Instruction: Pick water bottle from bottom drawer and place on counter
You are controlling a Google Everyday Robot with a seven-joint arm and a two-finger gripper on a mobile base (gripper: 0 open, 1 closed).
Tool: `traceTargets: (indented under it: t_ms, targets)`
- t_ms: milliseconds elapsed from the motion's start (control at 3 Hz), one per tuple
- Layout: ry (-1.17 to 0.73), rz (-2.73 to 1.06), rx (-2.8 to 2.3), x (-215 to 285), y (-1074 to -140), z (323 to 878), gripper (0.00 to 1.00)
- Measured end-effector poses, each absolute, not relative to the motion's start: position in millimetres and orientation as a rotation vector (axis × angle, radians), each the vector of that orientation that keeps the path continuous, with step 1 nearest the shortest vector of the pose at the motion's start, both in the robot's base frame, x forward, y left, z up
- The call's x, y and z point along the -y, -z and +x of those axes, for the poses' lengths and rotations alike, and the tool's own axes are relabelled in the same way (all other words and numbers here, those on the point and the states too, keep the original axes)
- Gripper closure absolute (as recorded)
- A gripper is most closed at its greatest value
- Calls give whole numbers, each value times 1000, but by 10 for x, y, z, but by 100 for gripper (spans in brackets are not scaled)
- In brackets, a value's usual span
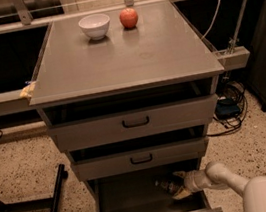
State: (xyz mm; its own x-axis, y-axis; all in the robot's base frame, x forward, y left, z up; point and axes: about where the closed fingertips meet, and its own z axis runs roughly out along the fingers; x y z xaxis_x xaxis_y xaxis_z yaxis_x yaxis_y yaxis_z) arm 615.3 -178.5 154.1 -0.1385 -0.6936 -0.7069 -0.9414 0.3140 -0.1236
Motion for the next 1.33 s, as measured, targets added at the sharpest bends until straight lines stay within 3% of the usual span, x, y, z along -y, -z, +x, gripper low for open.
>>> traceTargets:
  t_ms: [333,667,1333]
  targets:
    - [-441,-1478,-1950,1856,-1366,6128,32]
    - [-429,-1492,-1983,1904,-1280,6094,49]
    - [-458,-1483,-1963,1885,-1343,6044,96]
